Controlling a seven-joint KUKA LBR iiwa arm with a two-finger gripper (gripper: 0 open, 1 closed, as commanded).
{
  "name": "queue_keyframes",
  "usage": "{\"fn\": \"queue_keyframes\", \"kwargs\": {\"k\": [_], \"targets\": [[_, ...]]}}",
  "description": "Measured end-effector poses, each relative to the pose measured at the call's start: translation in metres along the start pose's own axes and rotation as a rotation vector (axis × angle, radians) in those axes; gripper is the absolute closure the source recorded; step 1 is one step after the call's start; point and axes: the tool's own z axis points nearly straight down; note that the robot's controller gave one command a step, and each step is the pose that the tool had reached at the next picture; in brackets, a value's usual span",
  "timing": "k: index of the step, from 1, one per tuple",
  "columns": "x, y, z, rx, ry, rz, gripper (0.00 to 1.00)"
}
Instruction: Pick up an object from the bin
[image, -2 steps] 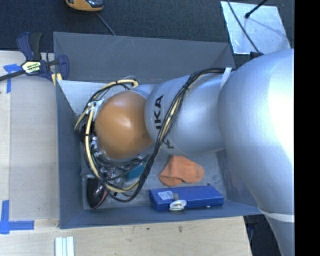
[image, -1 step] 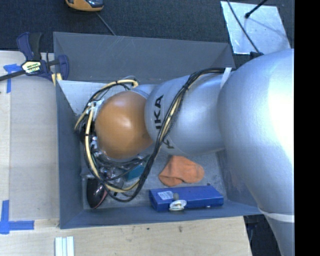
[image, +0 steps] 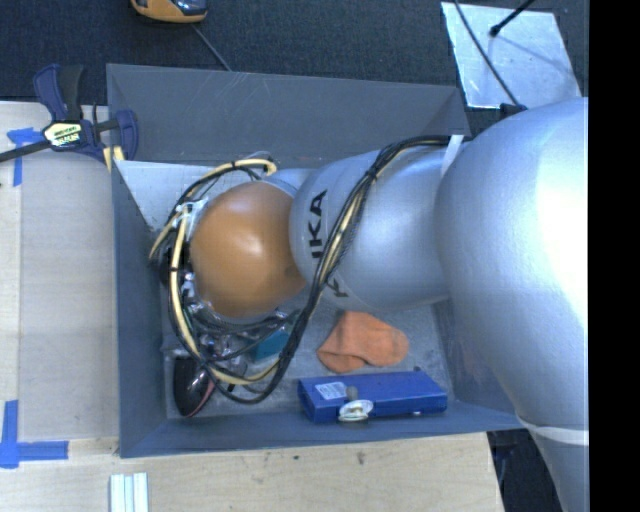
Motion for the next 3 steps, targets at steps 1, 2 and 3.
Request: {"fn": "queue_keyframes", "kwargs": {"k": [1, 2, 3], "targets": [[0.000, 0.000, -0.003, 0.000, 0.000, 0.001, 1.00], [0.000, 0.001, -0.012, -0.001, 0.001, 0.001, 1.00], [0.000, 0.000, -0.019, 0.001, -0.001, 0.002, 1.00]]}}
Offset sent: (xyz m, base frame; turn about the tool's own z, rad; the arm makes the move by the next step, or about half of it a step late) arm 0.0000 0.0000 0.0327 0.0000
